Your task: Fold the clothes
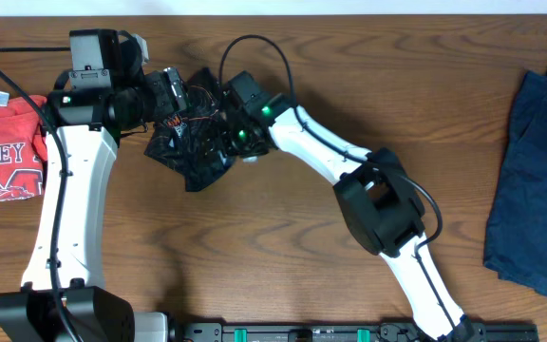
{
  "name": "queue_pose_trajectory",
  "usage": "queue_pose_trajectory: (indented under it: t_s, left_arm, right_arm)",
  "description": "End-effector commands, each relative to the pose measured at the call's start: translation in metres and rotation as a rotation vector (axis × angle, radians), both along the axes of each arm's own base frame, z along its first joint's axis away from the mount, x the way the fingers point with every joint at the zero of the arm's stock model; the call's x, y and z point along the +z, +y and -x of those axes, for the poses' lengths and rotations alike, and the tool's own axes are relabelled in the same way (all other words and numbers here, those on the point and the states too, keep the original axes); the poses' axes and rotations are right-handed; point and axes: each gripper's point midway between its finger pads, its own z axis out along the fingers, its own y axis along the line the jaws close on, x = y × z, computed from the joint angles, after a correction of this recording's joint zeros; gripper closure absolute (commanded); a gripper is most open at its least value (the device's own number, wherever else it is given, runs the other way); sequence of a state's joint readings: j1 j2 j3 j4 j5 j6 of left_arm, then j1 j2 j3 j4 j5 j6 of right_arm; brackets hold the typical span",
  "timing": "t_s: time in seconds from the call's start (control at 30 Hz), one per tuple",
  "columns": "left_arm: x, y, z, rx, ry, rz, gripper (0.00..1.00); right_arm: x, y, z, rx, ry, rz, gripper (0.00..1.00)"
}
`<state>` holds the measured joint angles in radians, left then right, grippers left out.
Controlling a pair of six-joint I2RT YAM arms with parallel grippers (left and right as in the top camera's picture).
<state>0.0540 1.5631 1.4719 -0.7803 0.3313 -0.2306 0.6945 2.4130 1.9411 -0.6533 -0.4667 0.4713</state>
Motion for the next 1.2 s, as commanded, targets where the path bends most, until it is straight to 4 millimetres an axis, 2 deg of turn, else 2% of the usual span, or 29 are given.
queue_pose_trajectory:
  t_s: [0.0, 0.2, 0.33, 0.43, 0.47, 0.5, 0.6, 0.67, 0.73, 0.8, 0.87, 0.97, 1.07, 1.17]
  left_arm:
    - [0.007, 0.001, 0.001, -0.007, -0.021, -0.023, 0.14]
    - [0.007, 0.001, 0.001, -0.007, -0.021, -0.023, 0.14]
    - [0.005, 0.001, 0.002, -0.007, -0.013, -0.023, 0.14]
    - [0.002, 0.005, 0.006, 0.003, 0.006, -0.045, 0.14]
    - [-0.001, 0.005, 0.008, -0.014, 0.013, -0.076, 0.15]
    - [-0.003, 0.005, 0.009, -0.025, 0.019, -0.098, 0.15]
    - [-0.011, 0.001, 0.014, -0.055, 0.05, -0.178, 0.15]
    - [-0.017, -0.01, 0.015, -0.09, 0.064, -0.219, 0.15]
    - [-0.022, -0.023, 0.015, -0.121, 0.073, -0.245, 0.15]
    - [-0.033, -0.039, 0.015, -0.161, 0.094, -0.275, 0.13]
    - [-0.05, -0.051, 0.014, -0.192, 0.131, -0.33, 0.02]
    - [-0.089, -0.07, 0.013, -0.257, 0.21, -0.428, 0.02]
    - [-0.122, -0.078, 0.01, -0.306, 0.259, -0.558, 0.02]
    - [-0.139, -0.072, 0.005, -0.342, 0.272, -0.734, 0.02]
  right_arm:
    - [0.006, -0.028, -0.025, -0.079, -0.074, 0.074, 0.03]
    - [0.044, -0.045, -0.043, -0.104, -0.16, 0.063, 0.01]
    - [0.071, -0.063, -0.055, -0.152, -0.216, 0.085, 0.01]
    - [0.101, -0.083, -0.07, -0.191, -0.269, 0.064, 0.01]
    - [0.121, -0.101, -0.08, -0.231, -0.293, 0.049, 0.01]
    - [0.127, -0.107, -0.083, -0.244, -0.299, 0.046, 0.01]
    - [0.163, -0.154, -0.099, -0.334, -0.336, 0.035, 0.01]
    - [0.189, -0.194, -0.107, -0.396, -0.36, 0.028, 0.01]
    - [0.207, -0.225, -0.108, -0.433, -0.366, 0.015, 0.01]
    - [0.222, -0.25, -0.103, -0.453, -0.351, -0.015, 0.01]
    - [0.234, -0.266, -0.096, -0.434, -0.346, -0.051, 0.01]
    - [0.239, -0.285, -0.087, -0.446, -0.324, -0.049, 0.01]
    - [0.237, -0.288, -0.078, -0.421, -0.311, -0.027, 0.01]
    - [0.232, -0.284, -0.07, -0.385, -0.293, -0.012, 0.01]
